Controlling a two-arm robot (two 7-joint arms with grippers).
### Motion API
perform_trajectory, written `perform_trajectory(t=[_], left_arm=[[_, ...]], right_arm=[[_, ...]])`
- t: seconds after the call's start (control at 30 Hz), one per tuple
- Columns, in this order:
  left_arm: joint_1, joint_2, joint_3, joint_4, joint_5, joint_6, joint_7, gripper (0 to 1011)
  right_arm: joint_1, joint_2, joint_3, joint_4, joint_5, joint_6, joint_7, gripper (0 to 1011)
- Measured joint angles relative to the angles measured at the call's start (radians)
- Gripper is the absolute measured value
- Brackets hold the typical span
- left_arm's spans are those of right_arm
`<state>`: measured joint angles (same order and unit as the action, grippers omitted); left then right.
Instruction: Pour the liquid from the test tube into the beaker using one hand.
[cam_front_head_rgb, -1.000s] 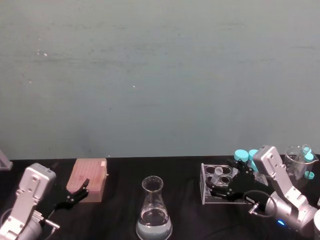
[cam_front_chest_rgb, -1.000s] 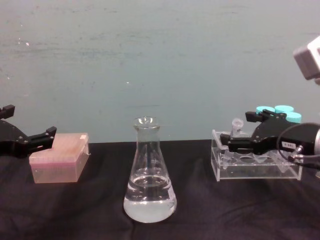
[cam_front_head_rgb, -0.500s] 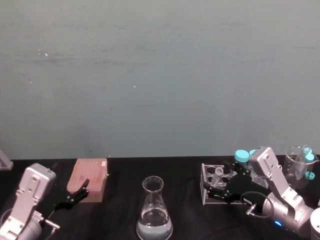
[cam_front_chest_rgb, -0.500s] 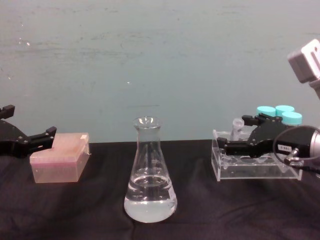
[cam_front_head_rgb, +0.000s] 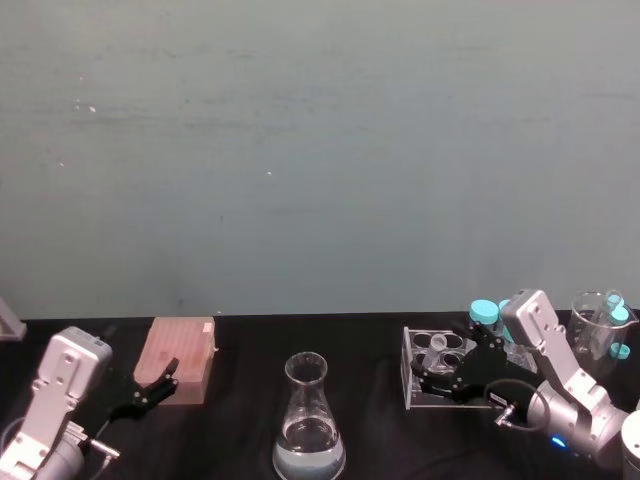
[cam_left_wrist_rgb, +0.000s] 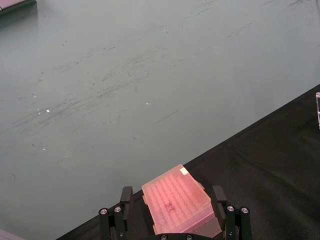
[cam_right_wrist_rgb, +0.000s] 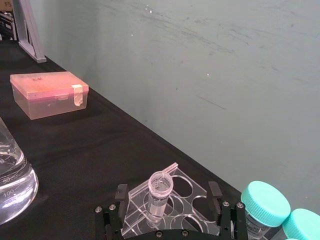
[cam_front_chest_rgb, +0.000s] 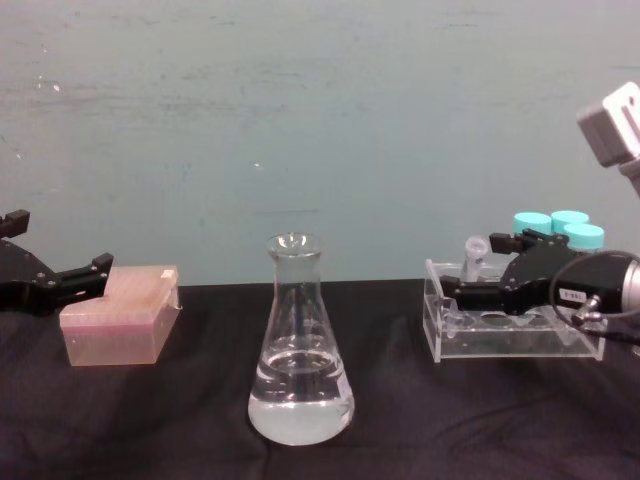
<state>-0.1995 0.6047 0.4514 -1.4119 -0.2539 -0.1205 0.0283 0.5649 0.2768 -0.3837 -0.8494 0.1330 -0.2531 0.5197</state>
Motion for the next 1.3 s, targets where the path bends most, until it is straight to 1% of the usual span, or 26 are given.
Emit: perform_trajectory(t=[0.8,1.3], left_arm=[[0.0,0.0,0.0,0.0,0.0,0.0,0.0,1000],[0.0,0.0,0.0,0.0,0.0,0.0,0.0,1000]], right_arm=[[0.023,-0.015,-0.006,0.034,-0.003,-0.016,0.015,1003],[0.024,-0.016,-0.006,0.035,-0.003,-0.019,0.013,1003]])
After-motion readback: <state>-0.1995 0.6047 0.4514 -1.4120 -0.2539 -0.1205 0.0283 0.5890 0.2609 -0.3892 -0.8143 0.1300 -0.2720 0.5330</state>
